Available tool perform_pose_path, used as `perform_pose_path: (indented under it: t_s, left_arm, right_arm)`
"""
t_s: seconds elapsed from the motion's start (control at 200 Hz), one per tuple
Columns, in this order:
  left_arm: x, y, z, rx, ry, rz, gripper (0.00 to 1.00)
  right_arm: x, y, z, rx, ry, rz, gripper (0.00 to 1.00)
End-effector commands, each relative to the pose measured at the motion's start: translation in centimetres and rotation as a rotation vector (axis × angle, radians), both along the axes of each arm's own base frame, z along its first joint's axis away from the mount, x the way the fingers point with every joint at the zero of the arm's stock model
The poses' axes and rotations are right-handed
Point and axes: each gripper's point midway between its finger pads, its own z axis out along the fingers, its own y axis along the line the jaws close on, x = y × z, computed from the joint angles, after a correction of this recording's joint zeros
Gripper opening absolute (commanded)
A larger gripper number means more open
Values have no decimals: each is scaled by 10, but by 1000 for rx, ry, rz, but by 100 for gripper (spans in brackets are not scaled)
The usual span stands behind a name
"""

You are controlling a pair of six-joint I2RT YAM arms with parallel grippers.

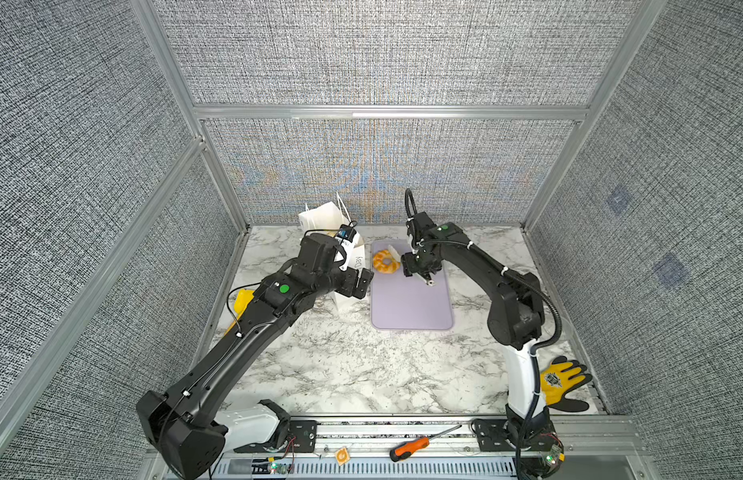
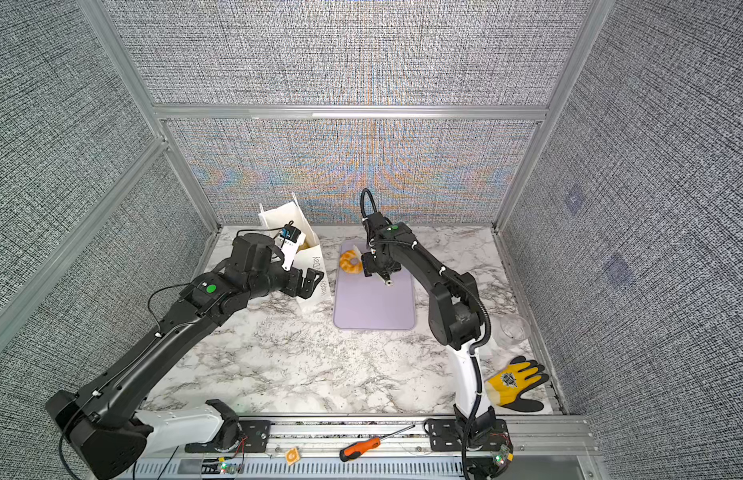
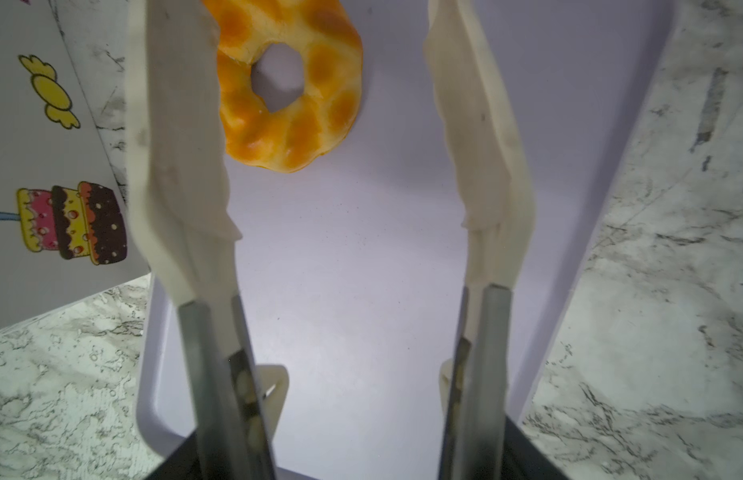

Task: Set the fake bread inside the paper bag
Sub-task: 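Lower the tongs around the ring bun on the tray with right gripper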

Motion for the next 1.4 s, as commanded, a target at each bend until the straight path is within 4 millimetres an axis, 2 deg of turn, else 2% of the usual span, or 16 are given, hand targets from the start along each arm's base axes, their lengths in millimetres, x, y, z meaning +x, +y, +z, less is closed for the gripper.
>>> perform_pose_path:
  t_s: [0.0, 0.155, 0.36, 0.575, 0.725, 0.851, 0.931, 1.281, 1.396]
  left_arm:
    - [3, -7, 1, -51, -2, 0, 99]
    - [5, -10, -9, -52, 16, -1, 99]
    - [7, -9, -17, -26, 32, 4, 99]
    - [6, -10, -17, -30, 34, 0, 99]
    - [7, -9, -16, -28, 30, 0, 99]
    - [7, -11, -16, -26, 30, -7, 99]
    - [8, -11, -15, -24, 28, -7, 99]
    - [8, -13, -11, -22, 22, -26, 99]
    - [8, -16, -12, -24, 29, -36, 99]
  right_arm:
    - [-6, -3, -7, -17, 58, 2, 70]
    - [-1, -4, -18, -28, 85, -8, 70]
    - [2, 6, -32, -17, 140, 8, 69]
    - [4, -2, -47, -64, 176, -11, 67]
    - [-3, -8, -54, -100, 214, 0, 62]
    - [-16, -17, -54, -141, 242, 16, 58]
    - [-27, -22, -47, -158, 241, 32, 57]
    - [-97, -50, -42, -208, 299, 104, 58]
    - [-113, -58, -36, -225, 308, 113, 58]
